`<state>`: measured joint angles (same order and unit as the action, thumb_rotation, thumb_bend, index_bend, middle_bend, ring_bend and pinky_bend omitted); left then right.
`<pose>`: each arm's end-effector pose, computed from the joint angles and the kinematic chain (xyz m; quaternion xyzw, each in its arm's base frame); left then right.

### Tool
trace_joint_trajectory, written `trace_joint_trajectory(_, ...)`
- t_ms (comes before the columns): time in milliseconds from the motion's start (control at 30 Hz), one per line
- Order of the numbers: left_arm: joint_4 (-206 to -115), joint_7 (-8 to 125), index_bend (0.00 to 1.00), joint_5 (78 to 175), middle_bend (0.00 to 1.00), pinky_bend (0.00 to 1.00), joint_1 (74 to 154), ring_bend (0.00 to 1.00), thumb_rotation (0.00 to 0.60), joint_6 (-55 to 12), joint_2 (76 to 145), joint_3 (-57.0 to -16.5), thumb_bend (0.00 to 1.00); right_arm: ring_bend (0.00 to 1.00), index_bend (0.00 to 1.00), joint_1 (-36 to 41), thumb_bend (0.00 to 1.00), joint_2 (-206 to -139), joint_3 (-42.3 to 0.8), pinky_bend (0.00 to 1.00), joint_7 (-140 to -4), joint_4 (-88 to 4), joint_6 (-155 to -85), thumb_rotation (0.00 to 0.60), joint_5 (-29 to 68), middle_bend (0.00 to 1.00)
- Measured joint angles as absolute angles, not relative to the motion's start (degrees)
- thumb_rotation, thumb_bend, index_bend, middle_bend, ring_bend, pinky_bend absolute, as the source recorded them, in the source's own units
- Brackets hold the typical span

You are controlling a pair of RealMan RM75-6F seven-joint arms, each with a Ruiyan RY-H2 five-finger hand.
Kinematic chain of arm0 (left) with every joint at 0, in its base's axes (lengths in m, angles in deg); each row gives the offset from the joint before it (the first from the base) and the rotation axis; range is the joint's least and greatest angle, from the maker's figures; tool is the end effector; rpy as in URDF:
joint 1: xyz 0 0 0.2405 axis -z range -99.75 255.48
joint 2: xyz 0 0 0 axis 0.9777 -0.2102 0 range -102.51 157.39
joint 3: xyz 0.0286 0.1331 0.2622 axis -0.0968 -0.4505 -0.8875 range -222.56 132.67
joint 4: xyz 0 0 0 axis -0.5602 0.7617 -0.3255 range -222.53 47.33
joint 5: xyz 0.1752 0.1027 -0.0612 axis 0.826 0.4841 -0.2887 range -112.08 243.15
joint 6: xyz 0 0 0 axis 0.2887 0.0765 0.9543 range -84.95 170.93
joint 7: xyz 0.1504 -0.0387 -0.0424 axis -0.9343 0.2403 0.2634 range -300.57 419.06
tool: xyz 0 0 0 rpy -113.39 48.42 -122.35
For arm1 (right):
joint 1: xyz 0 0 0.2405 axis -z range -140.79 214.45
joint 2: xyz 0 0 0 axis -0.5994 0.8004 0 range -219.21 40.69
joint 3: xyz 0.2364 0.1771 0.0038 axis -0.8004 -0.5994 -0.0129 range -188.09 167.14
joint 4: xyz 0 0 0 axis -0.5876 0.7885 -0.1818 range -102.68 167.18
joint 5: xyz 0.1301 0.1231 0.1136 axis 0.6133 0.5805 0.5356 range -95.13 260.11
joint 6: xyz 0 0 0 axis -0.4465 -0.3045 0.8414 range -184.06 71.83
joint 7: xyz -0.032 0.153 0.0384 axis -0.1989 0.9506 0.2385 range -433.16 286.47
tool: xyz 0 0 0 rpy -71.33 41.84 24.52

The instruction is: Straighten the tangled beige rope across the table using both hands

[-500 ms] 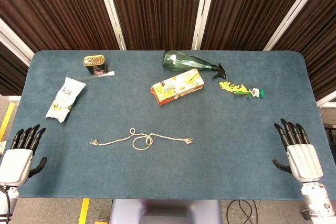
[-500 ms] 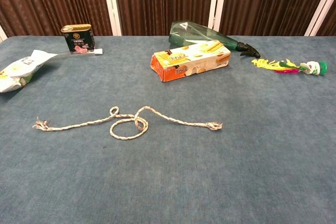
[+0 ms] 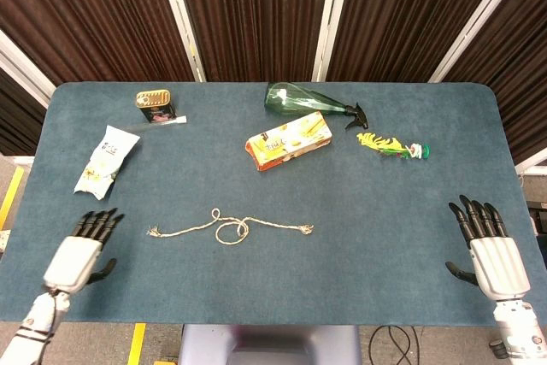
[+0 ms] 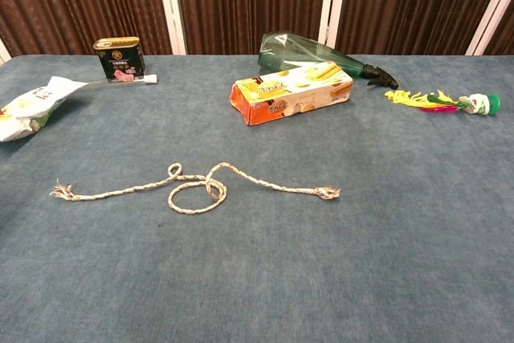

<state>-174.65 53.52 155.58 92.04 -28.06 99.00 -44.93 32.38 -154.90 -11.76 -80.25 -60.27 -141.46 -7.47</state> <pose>-0.3278 0.2399 0.0878 -0.7168 -0.3707 -0.3340 0.4871 -0.3376 -0.1922 0.1568 0.6351 -0.3521 0.3665 0.5817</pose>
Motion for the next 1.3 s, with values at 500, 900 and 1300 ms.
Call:
trace_joint_trajectory(500, -162.23, 48.83, 0.25, 151.48, 0.0, 0.01, 99.86, 0.0, 0.6, -19.01, 113.74, -42.79, 0.38, 0.0, 0.0, 32.33, 0.07, -154.71, -11.97, 0.0, -80.56, -60.26, -140.81, 0.6, -6.63, 0.0)
trace_joint_trajectory(900, -154.69, 49.96, 0.4, 149.59, 0.0, 0.01, 101.57, 0.0, 0.6, -18.34, 118.06, -42.32, 0.39, 0.0, 0.0, 32.27, 0.07, -154.61, -11.88, 0.0, -80.71, -60.4, -140.25, 0.6, -6.29, 0.0)
trace_joint_trajectory(1300, -149.41, 50.55, 0.5, 149.16, 0.0, 0.02, 102.31, 0.0, 0.6, -19.39, 121.08, -42.45, 0.39, 0.0, 0.0, 32.3, 0.07, -154.35, -11.77, 0.0, -80.73, -60.64, -139.93, 0.6, -6.1, 0.0)
